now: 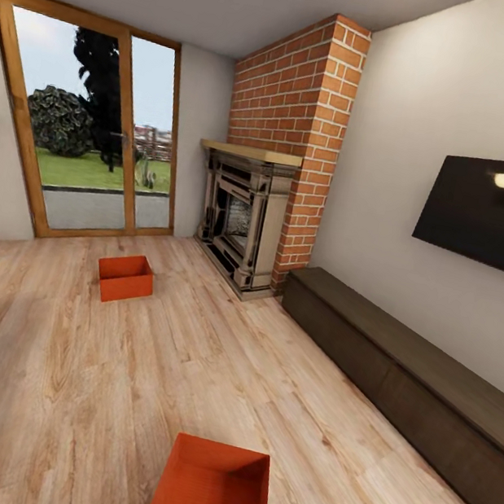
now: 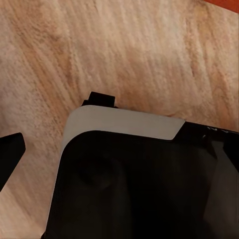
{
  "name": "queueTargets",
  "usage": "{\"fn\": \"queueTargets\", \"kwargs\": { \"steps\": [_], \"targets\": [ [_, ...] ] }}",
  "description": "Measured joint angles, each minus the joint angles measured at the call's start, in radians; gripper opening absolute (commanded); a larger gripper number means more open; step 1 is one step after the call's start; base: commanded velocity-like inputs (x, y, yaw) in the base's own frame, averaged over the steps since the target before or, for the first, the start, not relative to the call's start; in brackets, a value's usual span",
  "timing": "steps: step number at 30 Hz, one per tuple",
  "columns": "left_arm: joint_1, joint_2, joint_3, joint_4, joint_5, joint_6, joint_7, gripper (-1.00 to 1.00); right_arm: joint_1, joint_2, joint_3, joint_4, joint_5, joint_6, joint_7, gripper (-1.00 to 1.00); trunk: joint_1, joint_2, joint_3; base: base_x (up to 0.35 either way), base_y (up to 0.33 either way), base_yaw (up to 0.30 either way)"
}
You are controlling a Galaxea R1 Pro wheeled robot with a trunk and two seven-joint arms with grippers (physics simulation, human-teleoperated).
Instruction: Move the two storage containers from the living room to the garage. In the garage, place one container on the floor and stack the other container on top of it (either order is fine).
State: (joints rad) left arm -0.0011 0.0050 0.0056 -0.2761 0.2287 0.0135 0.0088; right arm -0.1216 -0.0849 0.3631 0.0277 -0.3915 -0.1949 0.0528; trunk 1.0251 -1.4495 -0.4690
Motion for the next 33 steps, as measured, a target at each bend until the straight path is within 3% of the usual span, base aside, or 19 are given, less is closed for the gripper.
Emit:
{"fn": "queueTargets", "kwargs": {
  "steps": [33],
  "targets": [
    [0.000, 0.000, 0.001, -0.002, 0.001, 0.005, 0.001, 1.00, 0.000, 0.002, 0.000, 0.000, 0.000, 0.001, 0.000, 1.00, 0.000, 0.000, 0.000, -0.005, 0.007, -0.024]
  ]
}}
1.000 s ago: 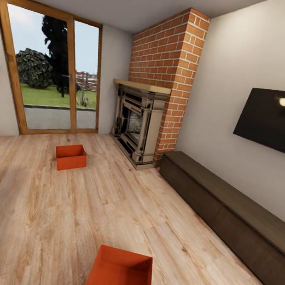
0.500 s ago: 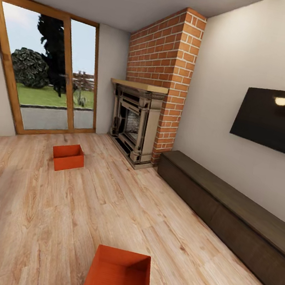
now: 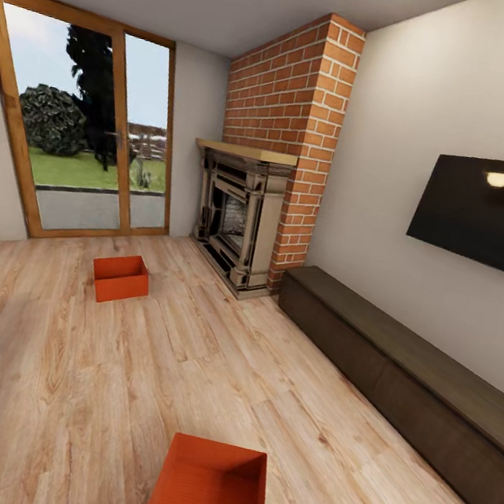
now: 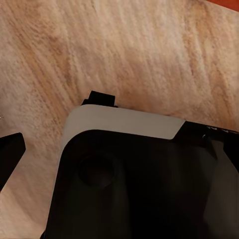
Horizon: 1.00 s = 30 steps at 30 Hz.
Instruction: Move the two storage containers from the living room to the garage. In the garage, place one container on the floor and stack the other container on top of it (either order is fine).
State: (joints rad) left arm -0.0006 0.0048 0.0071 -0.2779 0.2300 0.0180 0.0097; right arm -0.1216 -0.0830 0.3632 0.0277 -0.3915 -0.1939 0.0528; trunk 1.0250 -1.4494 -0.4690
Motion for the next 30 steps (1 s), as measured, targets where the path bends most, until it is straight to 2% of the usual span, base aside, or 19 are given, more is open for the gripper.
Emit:
{"fn": "queueTargets", "kwargs": {
  "steps": [9, 19, 30],
  "targets": [
    [0.000, 0.000, 0.000, 0.001, 0.000, -0.002, 0.000, 1.00, 0.000, 0.000, 0.000, 0.000, 0.000, -0.001, 0.000, 1.00, 0.000, 0.000, 0.000, 0.000, 0.023, -0.007],
    [0.000, 0.000, -0.001, 0.001, 0.000, -0.003, 0.000, 1.00, 0.000, 0.002, 0.000, 0.000, 0.000, 0.000, 0.000, 1.00, 0.000, 0.000, 0.000, 0.000, 0.000, -0.142],
    [0.000, 0.001, 0.000, 0.001, 0.000, -0.003, 0.000, 1.00, 0.000, 0.000, 0.001, 0.000, 0.000, 0.003, 0.000, 1.00, 0.000, 0.000, 0.000, 0.000, 0.000, -0.013]
  ]
}}
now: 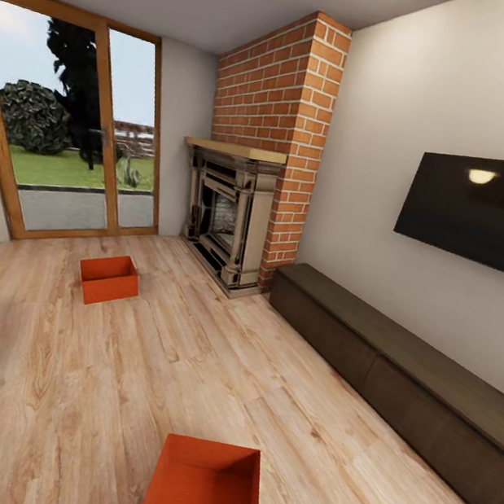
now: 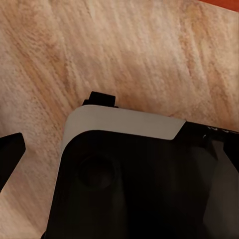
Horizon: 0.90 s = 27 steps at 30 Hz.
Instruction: Move the two storage containers from the living room to the garage. In the garage, place one container on the floor and stack the other container on top of it (either order is fine).
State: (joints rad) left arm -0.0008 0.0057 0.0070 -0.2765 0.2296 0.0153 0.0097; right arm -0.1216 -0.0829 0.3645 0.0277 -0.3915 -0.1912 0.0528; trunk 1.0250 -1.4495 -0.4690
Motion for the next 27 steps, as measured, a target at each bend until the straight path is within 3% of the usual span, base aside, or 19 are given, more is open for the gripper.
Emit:
{"fn": "queueTargets", "kwargs": {
  "steps": [22, 27],
  "targets": [
    [0.000, 0.000, 0.001, 0.002, 0.000, -0.007, 0.000, 1.00, 0.000, -0.001, 0.003, 0.000, 0.002, 0.003, -0.001, 1.00, 0.000, 0.000, -0.024, 0.000, 0.000, 0.000],
    [0.000, -0.001, 0.000, 0.001, 0.000, -0.007, 0.000, 1.00, 0.000, -0.001, 0.003, 0.000, 0.002, 0.002, -0.001, 1.00, 0.000, 0.000, -0.032, 0.000, 0.135, 0.000]
  ]
}}
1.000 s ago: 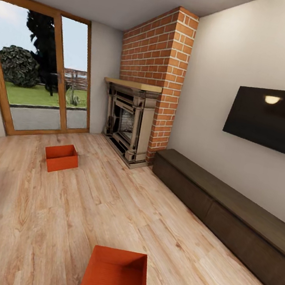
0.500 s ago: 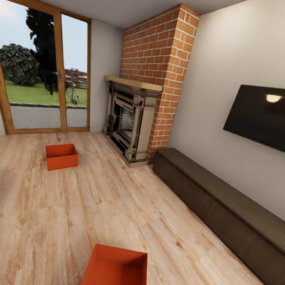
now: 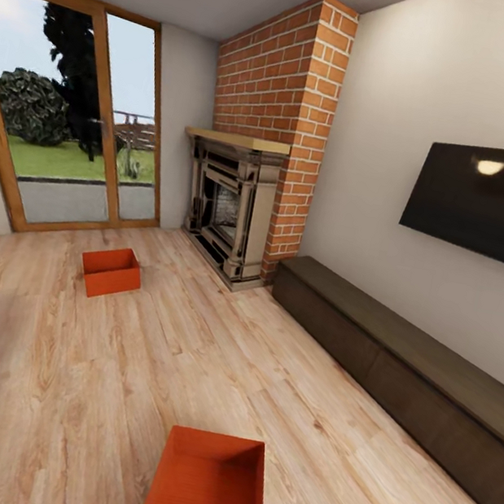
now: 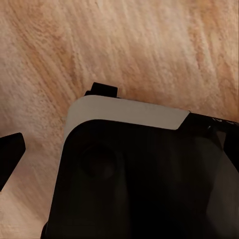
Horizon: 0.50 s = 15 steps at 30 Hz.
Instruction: Move the two storage containers from the living room to the garage. In the garage, place one container on the floor and stack the other container on top of it (either order is fine).
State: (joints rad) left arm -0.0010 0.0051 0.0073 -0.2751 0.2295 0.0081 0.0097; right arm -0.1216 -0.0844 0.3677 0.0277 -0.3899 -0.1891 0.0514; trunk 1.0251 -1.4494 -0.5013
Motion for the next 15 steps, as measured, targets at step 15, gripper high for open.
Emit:
{"fn": "queueTargets", "kwargs": {
  "steps": [15],
  "targets": [
    [0.000, 0.000, 0.000, 0.000, 0.001, 0.000, 0.000, 1.00, 0.000, 0.000, -0.002, 0.000, 0.000, -0.003, 0.000, 1.00, 0.000, 0.000, -0.024, 0.000, 0.013, 0.000]
  ]
}}
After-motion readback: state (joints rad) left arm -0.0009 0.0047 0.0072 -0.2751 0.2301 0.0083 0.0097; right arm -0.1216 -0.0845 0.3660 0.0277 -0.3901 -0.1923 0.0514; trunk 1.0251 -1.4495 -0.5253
